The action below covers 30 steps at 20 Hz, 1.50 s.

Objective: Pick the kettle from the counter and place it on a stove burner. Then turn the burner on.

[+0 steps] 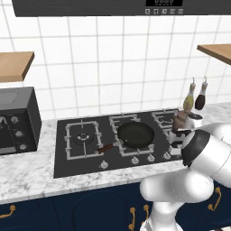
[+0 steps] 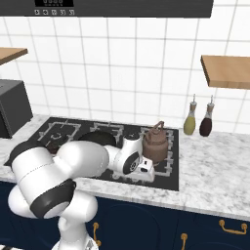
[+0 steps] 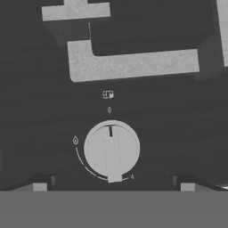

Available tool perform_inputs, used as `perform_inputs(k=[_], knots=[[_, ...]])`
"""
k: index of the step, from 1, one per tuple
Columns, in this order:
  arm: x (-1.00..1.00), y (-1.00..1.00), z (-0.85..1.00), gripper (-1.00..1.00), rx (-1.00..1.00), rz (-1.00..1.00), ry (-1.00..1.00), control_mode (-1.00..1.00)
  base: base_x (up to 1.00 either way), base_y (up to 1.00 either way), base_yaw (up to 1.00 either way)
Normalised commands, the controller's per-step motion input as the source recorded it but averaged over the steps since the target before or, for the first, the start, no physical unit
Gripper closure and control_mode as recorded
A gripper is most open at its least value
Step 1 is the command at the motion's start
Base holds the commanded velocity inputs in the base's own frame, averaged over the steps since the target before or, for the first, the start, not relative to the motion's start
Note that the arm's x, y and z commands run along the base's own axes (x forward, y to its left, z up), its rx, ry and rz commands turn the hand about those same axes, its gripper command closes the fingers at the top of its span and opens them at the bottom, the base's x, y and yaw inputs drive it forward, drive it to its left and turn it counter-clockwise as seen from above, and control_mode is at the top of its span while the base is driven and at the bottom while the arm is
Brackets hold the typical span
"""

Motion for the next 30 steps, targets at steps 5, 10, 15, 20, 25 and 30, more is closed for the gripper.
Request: perform_inputs(k=[5,10,15,20,25,30], knots=[[0.05,0.00,-0.04,-1.00,0.01,0.00,0.00,-1.00,0.00,0.00,0.00],[0.36,0.00,0.00,-1.00,0.00,0.00,0.00,-1.00,0.00,0.00,0.00],[0.13,0.00,-0.01,-1.00,0.00,0.00,0.00,-1.00,0.00,0.00,0.00],[-0.14,0.00,-0.03,-1.00,0.00,0.00,0.00,-1.00,0.00,0.00,0.00],[0.00,0.00,0.00,1.00,0.00,0.00,0.00,-1.00,0.00,0.00,0.00],[0.00,0.00,0.00,1.00,0.00,0.00,0.00,-1.00,0.00,0.00,0.00]])
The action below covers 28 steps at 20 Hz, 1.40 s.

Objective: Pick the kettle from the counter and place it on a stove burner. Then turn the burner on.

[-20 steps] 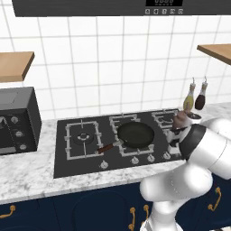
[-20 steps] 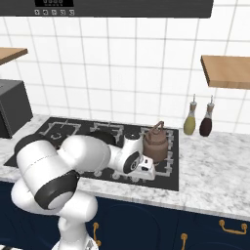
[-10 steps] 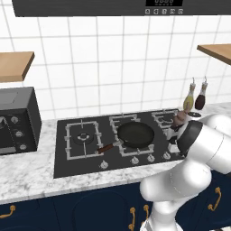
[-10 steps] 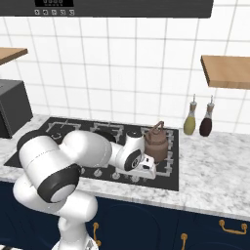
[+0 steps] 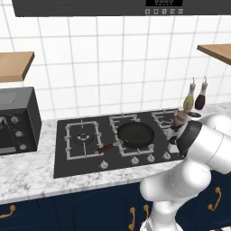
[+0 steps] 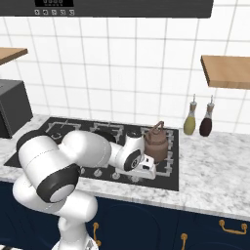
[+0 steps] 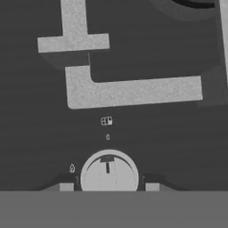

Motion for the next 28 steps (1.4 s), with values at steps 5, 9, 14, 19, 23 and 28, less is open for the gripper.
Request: perform_inputs(k=[5,9,14,19,23,28], knots=[[-0.02,0.00,0.00,1.00,0.00,0.00,-0.01,-1.00,0.00,0.00,0.00],[-0.09,0.00,-0.03,1.00,0.00,0.24,-0.01,-1.00,0.00,0.00,0.00],[-0.16,0.00,-0.11,1.00,0.00,0.50,-0.03,-1.00,0.00,0.00,0.00],[-0.20,0.02,-0.05,1.00,0.00,0.49,-0.01,-1.00,0.00,0.00,0.00],[-0.02,0.22,0.00,1.00,-0.01,0.40,0.00,-1.00,0.00,0.00,0.00],[0.00,0.09,0.00,1.00,-0.03,0.35,0.05,-1.00,0.00,0.00,0.00]])
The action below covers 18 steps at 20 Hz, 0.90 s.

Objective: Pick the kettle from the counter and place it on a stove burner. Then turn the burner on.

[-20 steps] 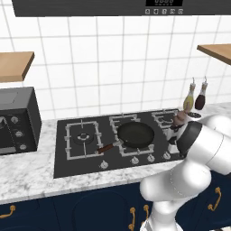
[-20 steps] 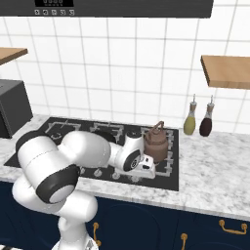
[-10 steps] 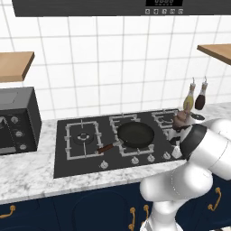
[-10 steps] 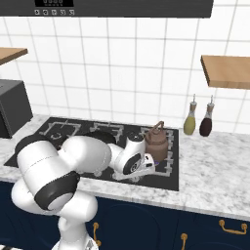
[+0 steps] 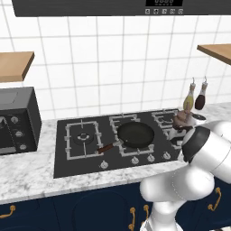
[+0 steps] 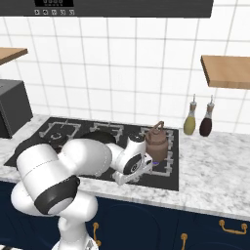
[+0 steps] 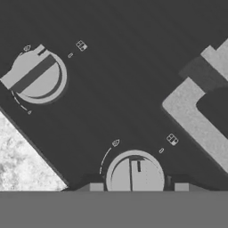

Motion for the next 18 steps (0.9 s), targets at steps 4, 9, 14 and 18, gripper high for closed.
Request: perform_inputs(k=[4,9,14,18], knots=[[0.00,0.00,-0.04,1.00,-0.02,0.25,0.09,-1.00,0.00,0.00,0.00],[-0.01,0.00,-0.07,1.00,0.00,0.22,0.03,-1.00,0.00,0.00,0.00],[0.04,0.00,-0.01,1.00,0.00,0.25,0.00,-1.00,0.00,0.00,0.00],[0.06,0.00,0.00,1.00,0.00,0.24,0.00,-1.00,0.00,0.00,0.00]])
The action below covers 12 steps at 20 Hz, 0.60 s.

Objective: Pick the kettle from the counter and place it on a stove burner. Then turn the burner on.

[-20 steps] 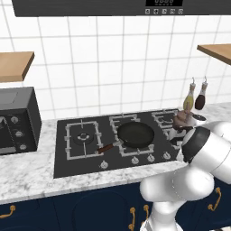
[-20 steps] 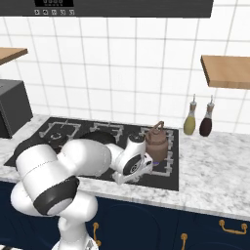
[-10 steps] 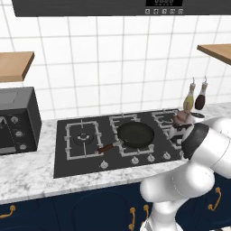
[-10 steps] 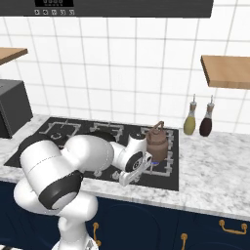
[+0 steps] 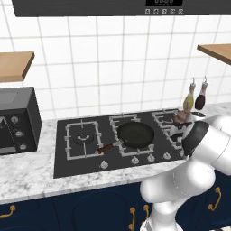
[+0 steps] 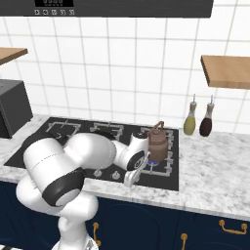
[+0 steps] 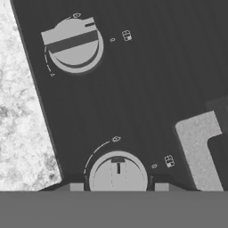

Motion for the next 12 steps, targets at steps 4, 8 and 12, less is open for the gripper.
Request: perform_inputs(k=[4,8,12], knots=[[0.00,0.00,0.00,1.00,-0.01,0.08,0.00,-1.00,0.00,0.00,0.00],[0.00,0.00,0.00,-1.00,0.00,0.00,0.00,-1.00,0.00,0.00,0.00],[0.00,0.00,0.00,-1.00,0.00,0.00,0.00,-1.00,0.00,0.00,0.00]])
